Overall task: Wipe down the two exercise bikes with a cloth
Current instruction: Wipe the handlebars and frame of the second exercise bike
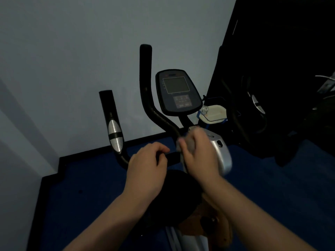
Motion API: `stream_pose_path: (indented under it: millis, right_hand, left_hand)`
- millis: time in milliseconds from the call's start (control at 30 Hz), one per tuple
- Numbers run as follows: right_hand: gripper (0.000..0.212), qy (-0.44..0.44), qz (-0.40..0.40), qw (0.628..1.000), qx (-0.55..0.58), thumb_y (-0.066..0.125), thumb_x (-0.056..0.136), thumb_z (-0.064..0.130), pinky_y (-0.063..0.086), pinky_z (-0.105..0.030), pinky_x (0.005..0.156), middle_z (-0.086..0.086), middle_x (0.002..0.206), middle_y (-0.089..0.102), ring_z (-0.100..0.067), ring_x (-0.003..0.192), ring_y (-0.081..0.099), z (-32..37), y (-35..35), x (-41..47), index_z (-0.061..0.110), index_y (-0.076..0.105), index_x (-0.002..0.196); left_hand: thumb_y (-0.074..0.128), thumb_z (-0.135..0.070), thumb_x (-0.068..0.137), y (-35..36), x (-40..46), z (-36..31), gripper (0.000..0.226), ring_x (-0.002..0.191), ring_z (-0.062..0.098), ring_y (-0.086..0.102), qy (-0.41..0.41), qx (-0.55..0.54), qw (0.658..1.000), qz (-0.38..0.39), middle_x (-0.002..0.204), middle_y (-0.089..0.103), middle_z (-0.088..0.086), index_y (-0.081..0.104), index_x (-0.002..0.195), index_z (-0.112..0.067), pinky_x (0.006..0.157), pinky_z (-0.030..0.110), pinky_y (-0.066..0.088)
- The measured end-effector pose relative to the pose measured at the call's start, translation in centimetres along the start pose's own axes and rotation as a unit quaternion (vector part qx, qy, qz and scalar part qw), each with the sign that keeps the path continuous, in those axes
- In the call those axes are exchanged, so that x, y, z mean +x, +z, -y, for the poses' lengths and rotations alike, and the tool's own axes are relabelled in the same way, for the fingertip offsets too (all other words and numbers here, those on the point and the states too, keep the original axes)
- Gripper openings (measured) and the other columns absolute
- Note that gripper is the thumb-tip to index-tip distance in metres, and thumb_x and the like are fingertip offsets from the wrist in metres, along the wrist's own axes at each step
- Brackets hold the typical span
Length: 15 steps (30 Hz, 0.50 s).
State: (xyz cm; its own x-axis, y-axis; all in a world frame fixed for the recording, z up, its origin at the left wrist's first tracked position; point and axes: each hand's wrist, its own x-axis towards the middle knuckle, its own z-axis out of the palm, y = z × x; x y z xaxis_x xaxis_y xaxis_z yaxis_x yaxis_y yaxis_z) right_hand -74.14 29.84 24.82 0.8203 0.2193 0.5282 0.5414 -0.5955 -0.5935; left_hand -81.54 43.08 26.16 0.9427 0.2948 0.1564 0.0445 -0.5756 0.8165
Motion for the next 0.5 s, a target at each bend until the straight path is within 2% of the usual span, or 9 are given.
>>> stream_pose_path:
  millis: [67, 133, 267, 333, 400, 500]
  right_hand:
    - [0.022, 0.007, -0.017, 0.999, -0.026, 0.055, 0.093, 0.028, 0.034, -0.029, 0.056, 0.003, 0.078, 0.048, -0.012, 0.070, 0.047, 1.2, 0.8, 3.4, 0.017, 0.041, 0.080]
    - [0.022, 0.016, -0.020, 1.000, -0.005, 0.055, 0.093, 0.031, 0.036, -0.029, 0.057, 0.002, 0.079, 0.050, -0.013, 0.070, 0.048, 1.3, 0.8, 3.8, 0.016, 0.042, 0.081]
    - [0.019, 0.052, -0.007, 0.995, 0.089, 0.058, 0.088, 0.039, 0.040, -0.021, 0.063, 0.008, 0.082, 0.051, -0.006, 0.077, 0.053, -0.8, -1.1, -2.8, 0.023, 0.049, 0.082]
    - [0.014, 0.062, -0.015, 0.990, 0.126, 0.060, 0.085, 0.043, 0.043, -0.015, 0.070, 0.011, 0.091, 0.052, -0.009, 0.086, 0.056, -1.6, -1.8, -5.8, 0.030, 0.054, 0.087]
    - [0.020, 0.059, -0.012, 0.992, 0.110, 0.064, 0.081, 0.044, 0.043, -0.011, 0.080, 0.014, 0.105, 0.046, -0.005, 0.100, 0.053, -1.8, -2.0, -6.5, 0.038, 0.055, 0.098]
    - [0.027, 0.042, 0.011, 0.993, 0.109, 0.069, 0.083, 0.028, 0.038, -0.008, 0.092, 0.010, 0.120, 0.042, 0.001, 0.114, 0.044, -1.4, -1.7, -5.8, 0.034, 0.059, 0.107]
  left_hand:
    - [0.049, -0.020, 0.094, -0.1, -0.1, 0.0, 0.022, 0.094, 0.005, 0.057, -0.003, -0.005, 1.000, -0.006, 0.102, 0.061, -0.018, 0.063, 0.106, -0.032, 0.089, 0.038, 0.050]
    - [0.048, -0.019, 0.094, -0.1, -0.1, 0.0, 0.022, 0.093, 0.007, 0.058, -0.004, -0.008, 1.000, -0.005, 0.102, 0.062, -0.018, 0.063, 0.105, -0.031, 0.088, 0.039, 0.051]
    - [0.049, -0.021, 0.094, -0.2, 0.0, -0.1, 0.022, 0.092, 0.013, 0.060, -0.004, -0.018, 1.000, -0.003, 0.102, 0.062, -0.018, 0.063, 0.104, -0.035, 0.088, 0.043, 0.051]
    - [0.049, -0.022, 0.093, -0.2, -0.1, -0.1, 0.022, 0.089, 0.017, 0.060, -0.008, -0.017, 1.000, -0.005, 0.099, 0.062, -0.017, 0.062, 0.102, -0.037, 0.086, 0.045, 0.052]
    - [0.050, -0.022, 0.093, 0.0, -0.2, 0.0, 0.021, 0.086, 0.018, 0.061, -0.011, -0.017, 1.000, -0.003, 0.097, 0.062, -0.018, 0.062, 0.101, -0.038, 0.084, 0.046, 0.053]
    - [0.050, -0.022, 0.093, -0.1, -0.1, -0.1, 0.021, 0.086, 0.014, 0.061, -0.013, -0.020, 1.000, -0.009, 0.097, 0.062, -0.018, 0.062, 0.102, -0.036, 0.082, 0.043, 0.054]
